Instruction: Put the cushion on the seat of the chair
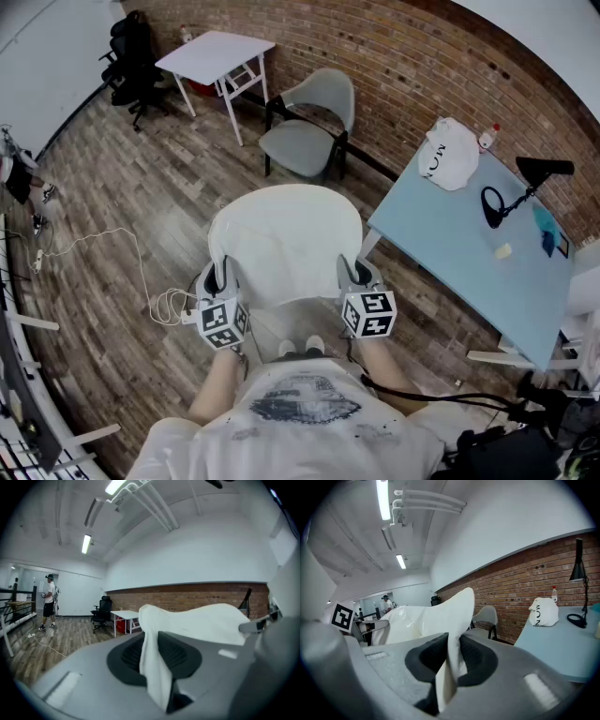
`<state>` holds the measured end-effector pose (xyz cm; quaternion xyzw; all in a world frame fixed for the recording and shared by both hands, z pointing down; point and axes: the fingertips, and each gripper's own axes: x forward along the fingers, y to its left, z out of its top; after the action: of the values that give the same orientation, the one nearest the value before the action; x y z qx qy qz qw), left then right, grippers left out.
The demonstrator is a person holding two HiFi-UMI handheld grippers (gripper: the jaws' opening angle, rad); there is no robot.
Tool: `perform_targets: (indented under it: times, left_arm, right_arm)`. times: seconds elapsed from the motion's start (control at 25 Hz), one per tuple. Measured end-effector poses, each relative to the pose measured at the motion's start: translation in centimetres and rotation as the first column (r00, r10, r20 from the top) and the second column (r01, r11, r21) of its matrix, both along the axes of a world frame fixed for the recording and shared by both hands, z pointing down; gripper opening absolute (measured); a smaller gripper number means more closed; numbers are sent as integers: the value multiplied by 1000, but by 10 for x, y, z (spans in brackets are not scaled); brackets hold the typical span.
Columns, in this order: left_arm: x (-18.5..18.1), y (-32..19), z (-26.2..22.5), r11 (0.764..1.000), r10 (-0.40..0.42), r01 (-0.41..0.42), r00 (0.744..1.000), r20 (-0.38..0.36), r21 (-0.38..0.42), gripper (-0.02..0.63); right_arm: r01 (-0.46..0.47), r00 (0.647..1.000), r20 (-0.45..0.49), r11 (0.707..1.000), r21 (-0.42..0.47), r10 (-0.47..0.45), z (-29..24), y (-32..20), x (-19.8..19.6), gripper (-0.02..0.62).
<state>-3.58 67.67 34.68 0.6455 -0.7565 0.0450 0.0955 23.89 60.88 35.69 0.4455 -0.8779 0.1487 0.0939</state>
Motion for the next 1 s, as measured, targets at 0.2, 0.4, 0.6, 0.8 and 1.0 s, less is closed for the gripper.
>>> perform_targets:
  times: [0.2, 0.4, 0.6, 0.8, 1.0]
  left_arm:
    - [9, -11, 2, 1000, 5, -5, 1000, 0, -3, 66]
    - [13, -27, 5, 1000, 4, -4, 1000, 12, -2, 66]
    - [13, -46, 7, 1000, 2, -2, 1000, 12, 0, 66]
    - [-3, -76, 10, 1000, 10, -10, 1000, 5, 10, 66]
    - [-40, -128, 17, 999, 38, -38, 999, -3, 20, 66]
  right_arm:
    - [-6, 1000, 9, 1000, -12, 6, 2, -10, 10, 44]
    - [-3, 1000, 24, 1000, -19, 4, 8, -24, 17, 44]
    - [-1, 1000, 24, 1000, -23, 2, 10, -44, 15, 46]
    - [-19, 1000, 20, 1000, -16, 19, 11, -72, 2, 46]
    - [-47, 999, 14, 999, -9, 47, 15, -116, -31, 46]
